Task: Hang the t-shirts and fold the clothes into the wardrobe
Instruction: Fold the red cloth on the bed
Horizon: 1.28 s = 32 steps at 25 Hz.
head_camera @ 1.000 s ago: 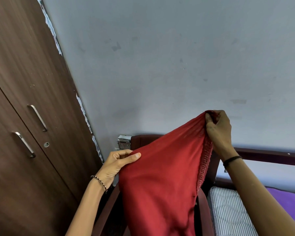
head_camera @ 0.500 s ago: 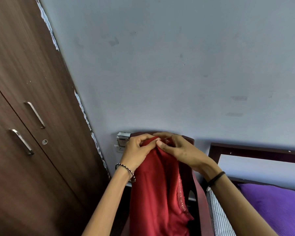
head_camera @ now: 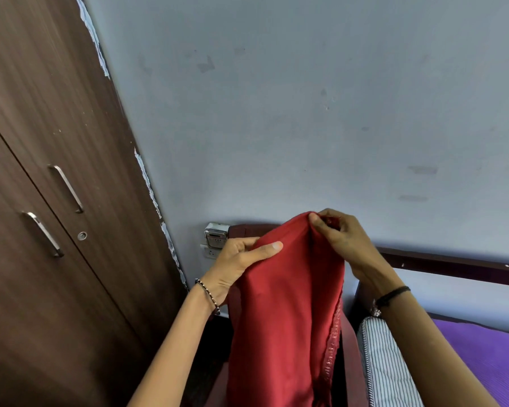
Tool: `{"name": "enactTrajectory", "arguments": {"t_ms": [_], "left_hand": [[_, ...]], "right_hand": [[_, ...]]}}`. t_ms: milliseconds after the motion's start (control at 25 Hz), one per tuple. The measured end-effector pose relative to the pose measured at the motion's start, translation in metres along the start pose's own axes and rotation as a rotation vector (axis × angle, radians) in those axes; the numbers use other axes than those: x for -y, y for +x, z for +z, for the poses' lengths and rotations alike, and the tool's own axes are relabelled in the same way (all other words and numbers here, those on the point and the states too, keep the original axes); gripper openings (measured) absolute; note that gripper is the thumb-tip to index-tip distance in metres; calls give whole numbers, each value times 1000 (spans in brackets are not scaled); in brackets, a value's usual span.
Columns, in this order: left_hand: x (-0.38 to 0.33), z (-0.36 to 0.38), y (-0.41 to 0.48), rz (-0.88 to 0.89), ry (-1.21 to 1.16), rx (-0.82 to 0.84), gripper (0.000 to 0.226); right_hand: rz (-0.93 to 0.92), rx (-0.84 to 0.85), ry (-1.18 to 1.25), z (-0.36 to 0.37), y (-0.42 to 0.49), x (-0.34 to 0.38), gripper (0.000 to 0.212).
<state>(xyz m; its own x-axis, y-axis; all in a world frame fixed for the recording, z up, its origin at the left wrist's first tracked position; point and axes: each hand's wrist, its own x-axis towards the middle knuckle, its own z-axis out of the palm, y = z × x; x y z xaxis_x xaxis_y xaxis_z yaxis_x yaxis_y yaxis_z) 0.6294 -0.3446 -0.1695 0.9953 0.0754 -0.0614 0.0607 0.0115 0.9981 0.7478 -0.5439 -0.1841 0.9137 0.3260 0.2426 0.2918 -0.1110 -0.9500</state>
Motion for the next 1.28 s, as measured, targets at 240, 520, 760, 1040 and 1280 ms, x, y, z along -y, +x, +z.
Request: {"name": "enactTrajectory", "arguments": {"t_ms": [240,520,760,1040,1280], "left_hand": [[-7,-24,-7,39,-145,98,42],[-15,-41,-3,142,-24,104,42],[-26,-52,-4,195,289,59,47],[-10,-57,20,302,701,-507,49],[-9,-67,13,166,499,-149,28]], "right_hand": [[8,-214,-11,-20,12,-9,40],[35,-392,1,-23,17,-9,31],[40,-414,-27,-25,18,-6,28],[122,-446,-48,-13,13,-21,26],[131,-516,-60,-17,5,-19,27]]}}
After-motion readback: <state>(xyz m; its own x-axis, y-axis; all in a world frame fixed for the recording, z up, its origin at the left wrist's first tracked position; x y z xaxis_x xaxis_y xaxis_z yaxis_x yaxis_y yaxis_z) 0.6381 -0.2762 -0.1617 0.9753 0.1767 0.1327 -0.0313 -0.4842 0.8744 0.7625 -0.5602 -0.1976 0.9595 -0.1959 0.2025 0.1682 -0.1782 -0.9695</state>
